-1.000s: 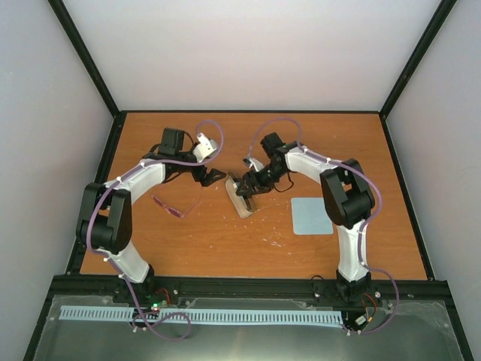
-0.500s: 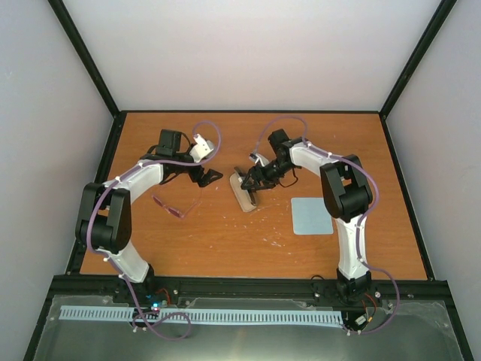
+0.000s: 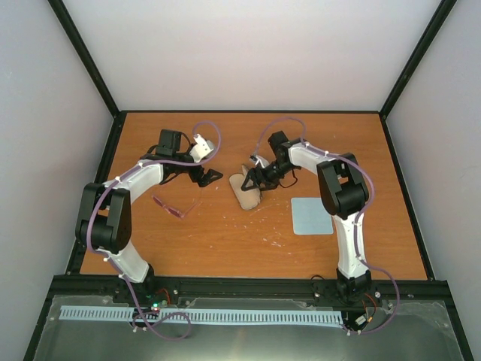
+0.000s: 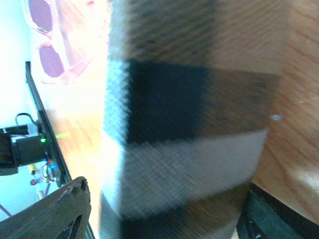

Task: Organize the sunglasses
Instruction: Place the sunglasses case at the center of the board.

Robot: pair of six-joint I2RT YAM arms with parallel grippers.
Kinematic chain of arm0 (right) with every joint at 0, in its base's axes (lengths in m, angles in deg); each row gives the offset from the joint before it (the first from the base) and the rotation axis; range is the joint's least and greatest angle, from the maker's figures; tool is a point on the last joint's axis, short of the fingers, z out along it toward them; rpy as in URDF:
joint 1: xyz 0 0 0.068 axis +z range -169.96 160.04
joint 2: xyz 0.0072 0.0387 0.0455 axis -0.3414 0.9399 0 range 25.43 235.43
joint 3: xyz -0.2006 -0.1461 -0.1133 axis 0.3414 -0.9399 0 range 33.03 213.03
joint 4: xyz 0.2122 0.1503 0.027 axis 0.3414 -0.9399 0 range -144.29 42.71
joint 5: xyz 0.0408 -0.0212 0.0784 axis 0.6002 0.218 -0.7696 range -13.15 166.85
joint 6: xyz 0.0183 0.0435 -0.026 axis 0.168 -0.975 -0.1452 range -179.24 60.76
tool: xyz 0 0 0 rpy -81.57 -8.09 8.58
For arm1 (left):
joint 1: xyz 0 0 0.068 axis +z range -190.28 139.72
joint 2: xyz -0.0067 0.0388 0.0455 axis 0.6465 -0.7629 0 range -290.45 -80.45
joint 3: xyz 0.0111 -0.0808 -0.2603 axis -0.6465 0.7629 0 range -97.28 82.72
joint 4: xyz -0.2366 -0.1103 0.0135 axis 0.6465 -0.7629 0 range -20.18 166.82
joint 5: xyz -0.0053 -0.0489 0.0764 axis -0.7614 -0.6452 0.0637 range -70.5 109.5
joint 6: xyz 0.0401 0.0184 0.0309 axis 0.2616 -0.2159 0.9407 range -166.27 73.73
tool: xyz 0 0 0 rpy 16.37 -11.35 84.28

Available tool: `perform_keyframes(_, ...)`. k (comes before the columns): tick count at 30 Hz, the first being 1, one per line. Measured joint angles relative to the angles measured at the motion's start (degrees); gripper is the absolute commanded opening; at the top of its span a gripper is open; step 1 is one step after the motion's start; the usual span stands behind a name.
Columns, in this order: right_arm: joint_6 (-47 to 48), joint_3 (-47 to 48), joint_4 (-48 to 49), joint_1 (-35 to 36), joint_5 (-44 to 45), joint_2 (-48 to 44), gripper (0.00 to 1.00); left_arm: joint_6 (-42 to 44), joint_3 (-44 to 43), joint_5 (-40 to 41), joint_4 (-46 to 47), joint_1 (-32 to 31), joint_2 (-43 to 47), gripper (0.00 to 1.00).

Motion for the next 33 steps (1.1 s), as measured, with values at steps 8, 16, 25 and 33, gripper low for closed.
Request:
perform_keyframes(8,1.18,0.04,-0.87,-0.04,1.33,1.36,0.84,-0.35,0.02,-0.09,0.09,0.0,-0.07,0.99)
perform_keyframes(16,0.2,-1.33,-1.27,-1.42,8.87,-3.34,0.85,-0.2,0.09,-0.09,0.5,0.0,-2.32,0.98)
perform_keyframes(25,-3.28,-2.99,-1.18,-3.87,20.17,-22.23,0.08,1.4,-10.64,-0.31,-1.07,0.0,-12.46,0.53)
perform_keyframes(33,-8.07,-15.47,-0.44,6.08,23.04,-28.59,0.03,2.38,-34.6,0.2,-8.7,-0.02,-28.09,0.42)
